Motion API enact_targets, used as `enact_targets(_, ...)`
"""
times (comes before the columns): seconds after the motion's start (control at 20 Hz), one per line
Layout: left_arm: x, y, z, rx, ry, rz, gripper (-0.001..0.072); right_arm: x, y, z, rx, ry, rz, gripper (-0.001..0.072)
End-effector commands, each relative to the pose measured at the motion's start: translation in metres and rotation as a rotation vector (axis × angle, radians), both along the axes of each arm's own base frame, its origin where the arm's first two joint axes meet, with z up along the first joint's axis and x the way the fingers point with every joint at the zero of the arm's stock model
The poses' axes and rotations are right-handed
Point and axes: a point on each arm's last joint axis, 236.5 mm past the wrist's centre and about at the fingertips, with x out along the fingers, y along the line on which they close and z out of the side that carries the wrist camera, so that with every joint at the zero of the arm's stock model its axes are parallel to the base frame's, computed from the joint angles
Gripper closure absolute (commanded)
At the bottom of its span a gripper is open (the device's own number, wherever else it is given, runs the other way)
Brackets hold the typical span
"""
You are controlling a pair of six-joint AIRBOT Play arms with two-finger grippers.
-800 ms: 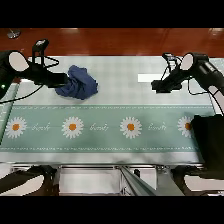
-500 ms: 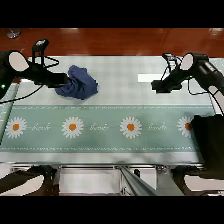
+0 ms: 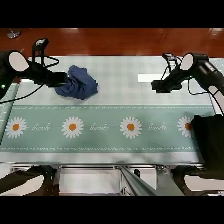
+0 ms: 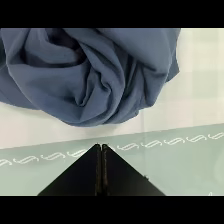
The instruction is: Fold the shirts.
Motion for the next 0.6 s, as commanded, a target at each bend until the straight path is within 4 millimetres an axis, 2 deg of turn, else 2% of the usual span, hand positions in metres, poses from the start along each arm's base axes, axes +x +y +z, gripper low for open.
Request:
enact_targets(0.0, 0.024, -0.002, 0.012, -0.014, -0.111, 0.018, 0.0678, 0.009, 0.003, 0.002, 0.013, -0.040, -0.008, 0.0694)
enact_targets(0.05, 0.038, -0.001, 0.019, -0.021, -0.176, 0.030, 0.0678, 0.013, 0.003, 0.003, 0.014, -0.056, -0.010, 0.0694)
enact_targets(0.1, 0.054, 0.001, 0.026, -0.023, -0.248, 0.043, 0.0644, 0.016, 0.002, 0.004, 0.012, -0.069, -0.012, 0.0689)
enact_targets(0.15, 0.073, 0.005, 0.034, -0.003, -0.332, 0.044, 0.0325, 0.021, 0.000, 0.004, 0.009, -0.086, -0.039, 0.0520)
enact_targets(0.2, 0.091, 0.008, 0.039, 0.019, -0.413, 0.040, 0.0018, 0.026, -0.001, 0.005, 0.019, -0.097, -0.104, 0.0080)
enact_targets(0.25, 0.109, 0.011, 0.042, 0.052, -0.490, 0.026, 0.0002, 0.030, -0.003, 0.006, 0.025, -0.108, -0.149, 0.0089)
enact_targets(0.3, 0.123, 0.014, 0.037, 0.093, -0.529, 0.003, 0.0002, 0.033, -0.005, 0.007, 0.019, -0.117, -0.158, 0.0089)
enact_targets(0.35, 0.134, 0.016, 0.022, 0.105, -0.520, 0.004, 0.0002, 0.033, -0.008, 0.006, 0.004, -0.120, -0.156, 0.0089)
enact_targets(0.4, 0.139, 0.018, -0.005, 0.109, -0.450, 0.006, 0.0002, 0.033, -0.010, 0.005, -0.005, -0.118, -0.154, 0.0089)
enact_targets(0.45, 0.135, 0.016, -0.034, 0.111, -0.343, -0.001, 0.0003, 0.031, -0.011, 0.005, -0.009, -0.114, -0.153, 0.0089)
enact_targets(0.55, 0.112, 0.006, -0.093, 0.099, -0.082, -0.031, 0.0003, 0.030, -0.013, 0.004, -0.020, -0.109, -0.150, 0.0090)
